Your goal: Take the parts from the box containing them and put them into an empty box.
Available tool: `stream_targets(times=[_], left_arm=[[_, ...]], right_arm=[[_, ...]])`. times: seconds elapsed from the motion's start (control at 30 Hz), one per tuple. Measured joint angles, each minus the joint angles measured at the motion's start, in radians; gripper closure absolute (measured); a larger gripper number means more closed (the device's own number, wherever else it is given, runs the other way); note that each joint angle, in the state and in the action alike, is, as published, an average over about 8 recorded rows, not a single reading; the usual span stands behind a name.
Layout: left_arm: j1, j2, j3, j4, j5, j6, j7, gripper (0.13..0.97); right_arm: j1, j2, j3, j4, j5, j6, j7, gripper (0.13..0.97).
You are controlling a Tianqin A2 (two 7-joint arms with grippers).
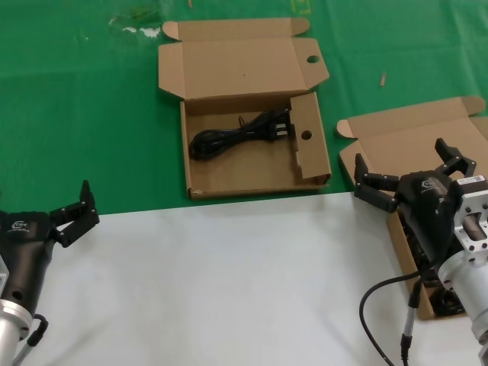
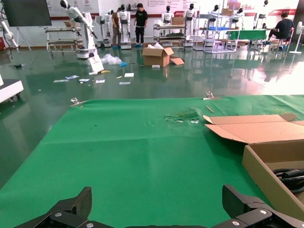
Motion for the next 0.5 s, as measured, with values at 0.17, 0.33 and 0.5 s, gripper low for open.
stream_targets(times=[0.17,0.33,0.5], left_arm=[[0.000,0.000,0.000,0.000,0.000,0.000,0.000,0.132],[0.000,0.000,0.000,0.000,0.000,0.000,0.000,0.132],[0.000,0.000,0.000,0.000,0.000,0.000,0.000,0.132]], right_arm=[[0.000,0.000,0.000,0.000,0.000,0.000,0.000,0.129],[0.000,0.000,0.000,0.000,0.000,0.000,0.000,0.129],[0.000,0.000,0.000,0.000,0.000,0.000,0.000,0.129]])
